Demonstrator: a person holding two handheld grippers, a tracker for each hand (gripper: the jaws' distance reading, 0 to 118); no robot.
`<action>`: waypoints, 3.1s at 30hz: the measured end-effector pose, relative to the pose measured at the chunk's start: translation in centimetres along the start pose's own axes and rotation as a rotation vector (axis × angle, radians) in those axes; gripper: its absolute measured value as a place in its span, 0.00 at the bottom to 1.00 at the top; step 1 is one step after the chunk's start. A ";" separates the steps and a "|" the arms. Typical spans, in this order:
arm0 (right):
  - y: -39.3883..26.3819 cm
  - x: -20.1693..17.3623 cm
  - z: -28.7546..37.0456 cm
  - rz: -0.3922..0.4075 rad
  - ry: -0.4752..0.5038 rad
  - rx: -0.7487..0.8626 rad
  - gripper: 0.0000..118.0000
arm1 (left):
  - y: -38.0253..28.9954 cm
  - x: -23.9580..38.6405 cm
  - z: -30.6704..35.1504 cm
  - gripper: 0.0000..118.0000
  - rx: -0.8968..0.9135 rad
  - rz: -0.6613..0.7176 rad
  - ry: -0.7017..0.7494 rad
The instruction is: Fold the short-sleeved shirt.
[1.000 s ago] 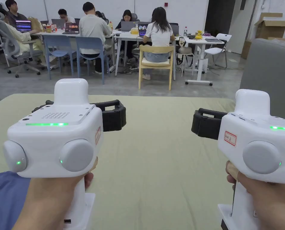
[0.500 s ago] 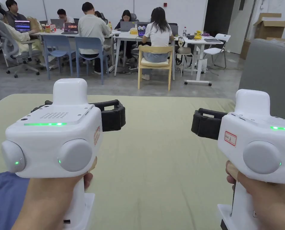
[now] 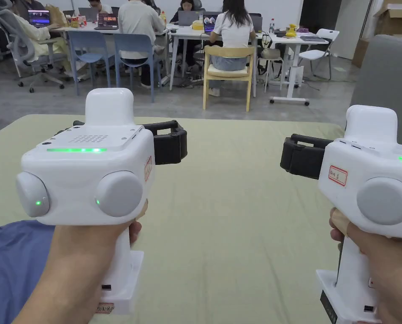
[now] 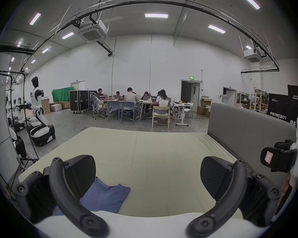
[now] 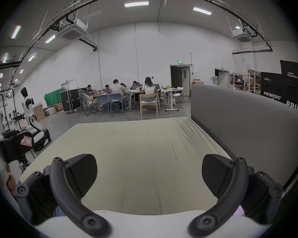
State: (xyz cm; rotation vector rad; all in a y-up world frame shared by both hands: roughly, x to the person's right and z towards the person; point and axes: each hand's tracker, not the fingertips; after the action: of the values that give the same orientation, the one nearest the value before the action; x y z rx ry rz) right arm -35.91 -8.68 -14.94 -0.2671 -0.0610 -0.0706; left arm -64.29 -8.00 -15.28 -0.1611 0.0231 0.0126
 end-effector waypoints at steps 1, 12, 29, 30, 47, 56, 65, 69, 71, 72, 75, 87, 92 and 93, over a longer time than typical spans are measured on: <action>0.0 0.0 0.0 -0.001 -0.001 -0.002 1.00 | 0.0 0.0 0.0 1.00 0.000 -0.001 0.000; 0.0 -0.3 0.0 0.006 0.002 -0.003 1.00 | 0.2 0.0 0.1 1.00 0.001 -0.002 0.000; 0.0 -0.3 -0.1 0.008 0.004 -0.013 1.00 | 0.1 -0.1 -0.1 1.00 -0.004 -0.003 -0.005; 0.0 -0.3 -0.1 0.008 0.004 -0.013 1.00 | 0.1 -0.1 -0.1 1.00 -0.006 -0.004 -0.006; -0.3 -0.3 -0.1 0.023 0.014 -0.011 1.00 | 0.2 -0.2 -0.1 1.00 -0.015 0.018 -0.038; -0.5 -0.2 0.1 0.031 0.037 -0.002 1.00 | 0.2 -0.3 0.0 1.00 -0.010 0.018 -0.037; -0.2 -0.1 0.2 0.032 0.038 0.000 1.00 | 0.2 0.1 0.0 1.00 -0.011 0.002 -0.055; -0.3 -0.2 0.2 0.039 0.034 0.004 1.00 | 0.3 0.0 0.0 1.00 -0.010 0.007 -0.054; -0.3 -0.2 0.2 0.045 0.030 0.003 1.00 | 0.4 0.0 -0.1 1.00 -0.011 0.009 -0.048; -0.3 -0.2 0.2 0.045 0.030 0.003 1.00 | 0.4 -0.1 0.0 1.00 -0.012 0.009 -0.048; -0.4 -0.2 0.2 0.040 0.032 0.003 1.00 | 0.3 -0.2 0.1 1.00 -0.008 0.012 -0.052; -0.1 -0.3 0.3 0.054 0.023 0.007 1.00 | 0.3 0.0 0.1 1.00 0.004 0.012 -0.076; -0.2 -0.2 0.3 0.049 0.019 0.011 1.00 | 0.2 0.5 0.1 1.00 -0.009 -0.023 -0.070; -0.2 -0.2 0.4 0.049 0.025 0.004 0.94 | 0.0 0.4 0.3 1.00 -0.014 -0.029 -0.079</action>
State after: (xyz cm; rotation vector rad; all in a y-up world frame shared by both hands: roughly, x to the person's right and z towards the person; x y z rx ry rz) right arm -36.11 -8.77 -14.54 -0.2637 -0.0292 -0.0248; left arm -63.88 -7.91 -15.04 -0.1751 -0.0579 -0.0101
